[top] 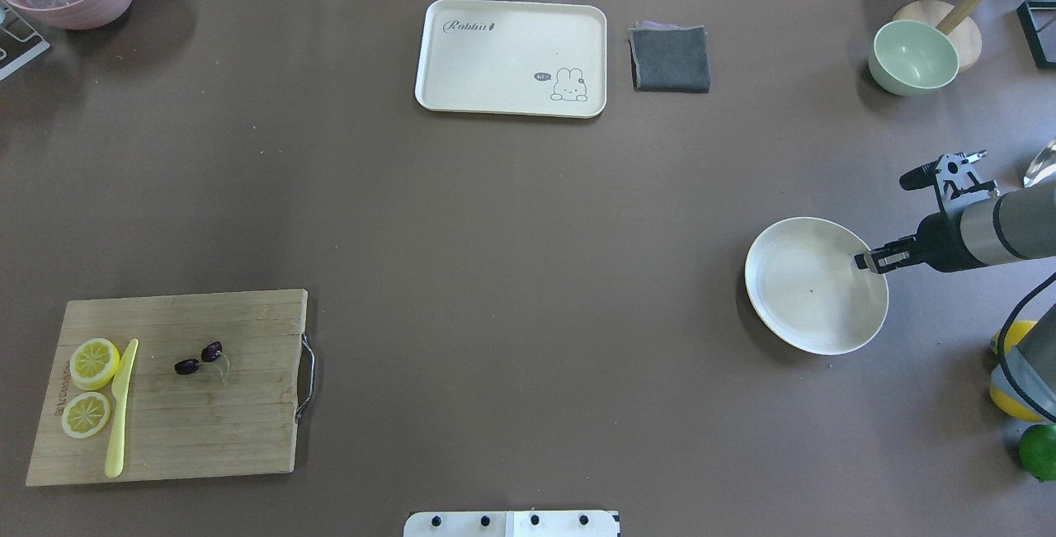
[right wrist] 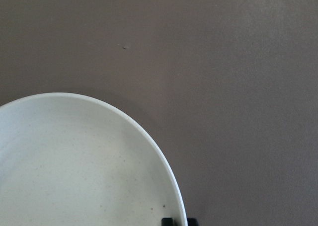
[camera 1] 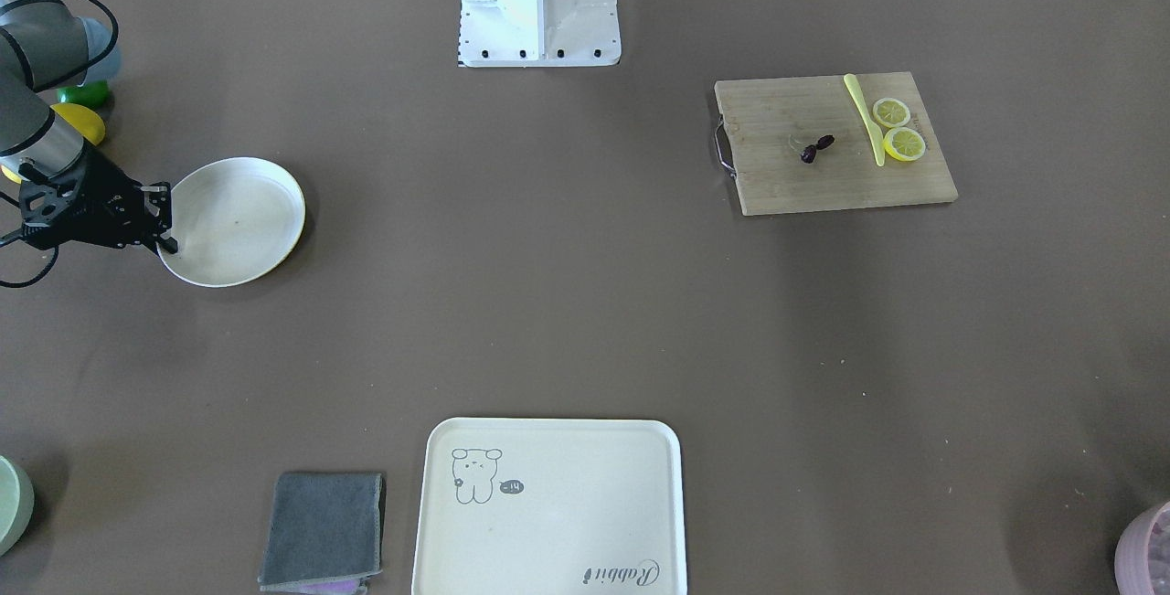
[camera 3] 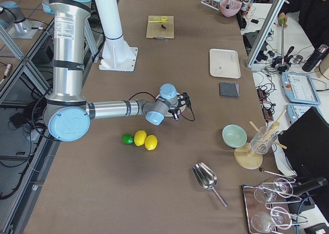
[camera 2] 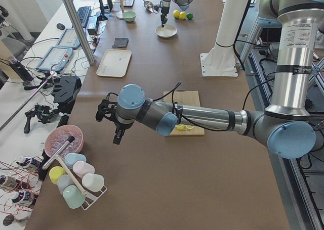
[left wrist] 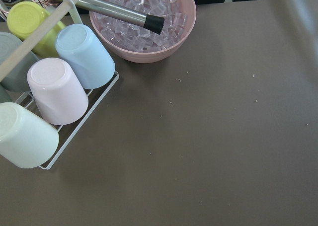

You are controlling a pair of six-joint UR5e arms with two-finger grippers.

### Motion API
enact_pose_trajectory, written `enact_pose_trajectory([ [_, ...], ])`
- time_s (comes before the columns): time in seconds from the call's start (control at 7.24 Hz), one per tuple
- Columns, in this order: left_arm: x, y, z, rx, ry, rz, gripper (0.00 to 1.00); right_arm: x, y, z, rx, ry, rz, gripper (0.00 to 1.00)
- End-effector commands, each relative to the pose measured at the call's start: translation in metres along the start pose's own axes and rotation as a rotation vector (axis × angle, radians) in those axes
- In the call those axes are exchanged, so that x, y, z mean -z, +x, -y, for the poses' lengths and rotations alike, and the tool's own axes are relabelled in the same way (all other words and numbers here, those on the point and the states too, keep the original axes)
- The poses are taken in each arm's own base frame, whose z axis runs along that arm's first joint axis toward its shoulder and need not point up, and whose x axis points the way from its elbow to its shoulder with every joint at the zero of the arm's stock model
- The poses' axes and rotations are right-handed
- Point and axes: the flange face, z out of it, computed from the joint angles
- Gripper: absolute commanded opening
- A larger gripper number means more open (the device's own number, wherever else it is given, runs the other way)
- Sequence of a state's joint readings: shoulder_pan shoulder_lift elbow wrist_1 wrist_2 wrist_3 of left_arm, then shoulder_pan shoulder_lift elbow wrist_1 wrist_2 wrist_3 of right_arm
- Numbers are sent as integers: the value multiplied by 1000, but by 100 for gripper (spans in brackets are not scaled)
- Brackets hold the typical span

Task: Place red cherry on plate
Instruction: 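Reach the right gripper to the rim of the white plate, then push the white plate with the right gripper toward the table center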

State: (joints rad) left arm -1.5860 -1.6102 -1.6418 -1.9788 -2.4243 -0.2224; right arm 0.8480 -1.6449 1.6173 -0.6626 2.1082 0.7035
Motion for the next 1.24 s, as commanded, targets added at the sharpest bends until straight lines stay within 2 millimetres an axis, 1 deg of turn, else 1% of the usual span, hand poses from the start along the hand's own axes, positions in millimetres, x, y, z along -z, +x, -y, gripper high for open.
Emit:
enact_pose_trajectory([
  [0.0, 2, 1, 2, -3, 4, 1, 98, 25, 8, 14, -33, -18, 82, 0],
  [0.14, 4, -1, 3, 1, 9, 1, 98, 44, 13, 31, -51, -22, 146, 0],
  [0.28, 5, -1, 2, 2, 10, 2, 98, 53, 3, 45, -85, -23, 189, 0],
  [0.55, 5, -3, 1, 5, 9, 3, 98, 73, -50, 104, -170, -12, 301, 0],
  [0.69, 4, -4, -1, 8, 6, 3, 98, 67, -98, 131, -237, -5, 333, 0],
  [0.83, 3, -5, -3, 11, 4, 4, 98, 37, -161, 142, -272, 22, 332, 0],
  [0.97, 3, -7, -5, 14, 3, 5, 98, 5, -211, 138, -280, 43, 324, 0],
  [1.11, 3, -8, -5, 15, 2, 5, 98, -8, -258, 145, -312, 60, 293, 0],
])
